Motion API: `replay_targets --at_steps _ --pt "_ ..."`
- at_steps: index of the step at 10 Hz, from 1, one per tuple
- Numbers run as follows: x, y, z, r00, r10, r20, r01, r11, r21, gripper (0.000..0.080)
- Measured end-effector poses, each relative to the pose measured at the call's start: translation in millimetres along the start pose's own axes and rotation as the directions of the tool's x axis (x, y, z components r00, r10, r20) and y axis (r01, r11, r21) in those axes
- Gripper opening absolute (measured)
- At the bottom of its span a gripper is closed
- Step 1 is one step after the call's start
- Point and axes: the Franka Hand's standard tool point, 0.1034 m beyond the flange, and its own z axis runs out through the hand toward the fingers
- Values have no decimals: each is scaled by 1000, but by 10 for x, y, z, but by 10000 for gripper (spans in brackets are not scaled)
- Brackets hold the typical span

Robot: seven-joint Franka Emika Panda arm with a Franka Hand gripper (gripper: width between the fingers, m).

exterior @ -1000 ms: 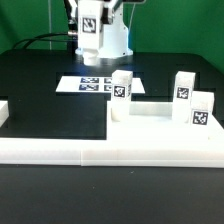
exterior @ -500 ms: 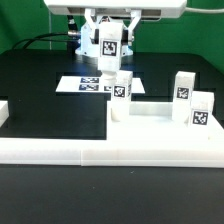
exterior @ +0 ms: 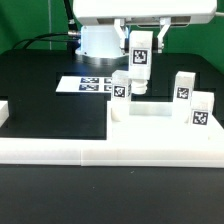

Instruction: Assemble square table

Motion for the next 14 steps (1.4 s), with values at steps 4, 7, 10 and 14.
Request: replay_targets --at_steps 4,7,10,14 --pt "-29 181 124 999 -35 -11 35 999 -16 290" --pt "-141 173 356 999 -34 -1 34 999 -4 290" --pt "-183 168 505 999 -36 11 36 999 -8 290" --pt "-102 147 602 999 -38 -9 38 999 -11 290"
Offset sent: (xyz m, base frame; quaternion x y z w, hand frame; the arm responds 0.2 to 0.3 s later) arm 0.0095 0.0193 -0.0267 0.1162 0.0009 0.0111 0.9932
